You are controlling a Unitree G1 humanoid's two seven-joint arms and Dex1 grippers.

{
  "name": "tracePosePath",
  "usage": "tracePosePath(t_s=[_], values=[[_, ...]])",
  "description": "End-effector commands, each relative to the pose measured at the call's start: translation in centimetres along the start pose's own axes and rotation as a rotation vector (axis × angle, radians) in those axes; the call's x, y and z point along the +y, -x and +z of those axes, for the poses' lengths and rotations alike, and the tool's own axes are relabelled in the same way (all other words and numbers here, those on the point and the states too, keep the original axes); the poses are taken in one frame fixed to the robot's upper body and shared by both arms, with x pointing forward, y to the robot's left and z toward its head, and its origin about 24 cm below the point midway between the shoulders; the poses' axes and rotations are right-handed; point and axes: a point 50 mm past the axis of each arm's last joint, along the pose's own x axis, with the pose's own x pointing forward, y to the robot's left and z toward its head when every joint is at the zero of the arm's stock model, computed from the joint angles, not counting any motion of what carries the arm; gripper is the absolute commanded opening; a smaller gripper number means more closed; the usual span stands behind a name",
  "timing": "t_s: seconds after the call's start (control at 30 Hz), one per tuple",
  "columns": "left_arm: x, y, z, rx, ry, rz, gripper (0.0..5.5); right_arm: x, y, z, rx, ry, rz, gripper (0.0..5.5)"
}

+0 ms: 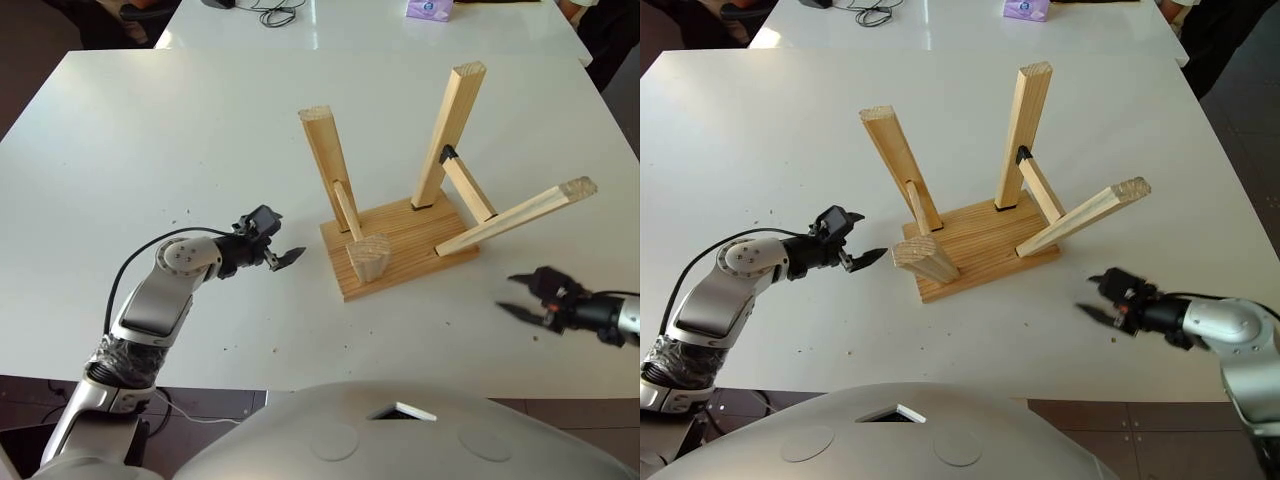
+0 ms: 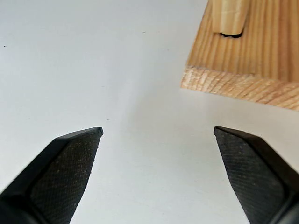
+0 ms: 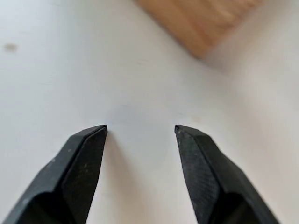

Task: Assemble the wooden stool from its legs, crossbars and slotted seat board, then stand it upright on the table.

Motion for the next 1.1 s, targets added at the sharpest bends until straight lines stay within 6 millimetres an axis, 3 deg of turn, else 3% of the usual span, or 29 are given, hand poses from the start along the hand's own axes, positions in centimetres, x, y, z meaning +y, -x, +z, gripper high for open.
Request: tracePosePath(t_s=[0.03,0.17,0.3,0.53,0.8,1.1], values=[[-0.7,0.2,0.1,0.000,-0.023,-0.066,4.43,-2.1,-2.4,0.6,-0.106,-0.070,-0.188,2.69],[-1.1,-0.3,-0.3,0.014,-0.040,-0.093,4.43,-1.3,-5.2,2.2,-0.210,-0.114,-0.200,2.69],[-1.2,-0.9,-0.9,0.033,-0.039,-0.099,4.43,1.7,-6.6,3.3,-0.268,-0.122,-0.101,2.69],[-0.5,-1.7,-1.3,0.034,-0.034,-0.042,4.43,4.4,-6.1,3.9,-0.281,-0.103,-0.006,2.69],[1.5,-0.5,-1.8,0.059,-0.062,0.003,4.43,6.1,-6.3,5.7,-0.328,-0.098,0.043,2.69],[0.3,0.7,-1.2,0.043,-0.113,-0.106,4.43,6.1,-6.2,5.3,-0.305,-0.101,0.008,2.69]])
